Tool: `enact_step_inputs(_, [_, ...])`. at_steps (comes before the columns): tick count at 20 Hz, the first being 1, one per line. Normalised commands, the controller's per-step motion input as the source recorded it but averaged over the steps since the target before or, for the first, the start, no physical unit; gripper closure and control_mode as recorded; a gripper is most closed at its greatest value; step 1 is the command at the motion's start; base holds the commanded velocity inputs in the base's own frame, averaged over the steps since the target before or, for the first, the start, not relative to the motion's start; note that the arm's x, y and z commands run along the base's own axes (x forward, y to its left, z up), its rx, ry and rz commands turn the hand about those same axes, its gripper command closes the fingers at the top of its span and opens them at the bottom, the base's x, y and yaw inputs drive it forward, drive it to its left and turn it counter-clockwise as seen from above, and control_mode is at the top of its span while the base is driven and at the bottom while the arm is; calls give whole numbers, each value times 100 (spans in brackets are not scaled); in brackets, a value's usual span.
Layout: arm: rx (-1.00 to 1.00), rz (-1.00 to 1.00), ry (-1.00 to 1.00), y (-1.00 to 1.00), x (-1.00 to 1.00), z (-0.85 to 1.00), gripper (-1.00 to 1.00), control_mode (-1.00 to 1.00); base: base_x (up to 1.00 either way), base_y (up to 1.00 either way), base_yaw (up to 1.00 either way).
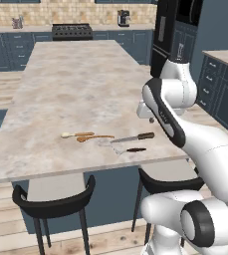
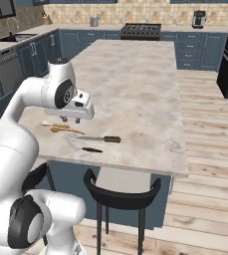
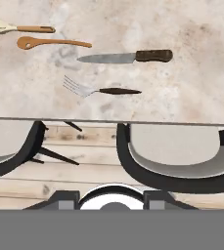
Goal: Pick up the metallic utensils from the counter and place them in the open drawer. Make sure not to pick up any wooden utensils.
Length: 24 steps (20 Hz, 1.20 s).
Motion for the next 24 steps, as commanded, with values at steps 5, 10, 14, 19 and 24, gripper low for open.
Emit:
enact_step_inputs(5, [0,1,0,1,-21,0,-100,-100,0,0,0])
enact_step_inputs(10, [0,17,0,1,-1,-18,-100,-100,0,0,0])
enact_step_inputs(14, [0,33,0,0,0,-9,-100,-100,0,0,0])
enact_step_inputs(19, [-3,34,0,0,0,-3,-100,-100,0,0,0])
enact_step_inputs(24, [-3,28,0,1,4,0,-100,-100,0,0,0])
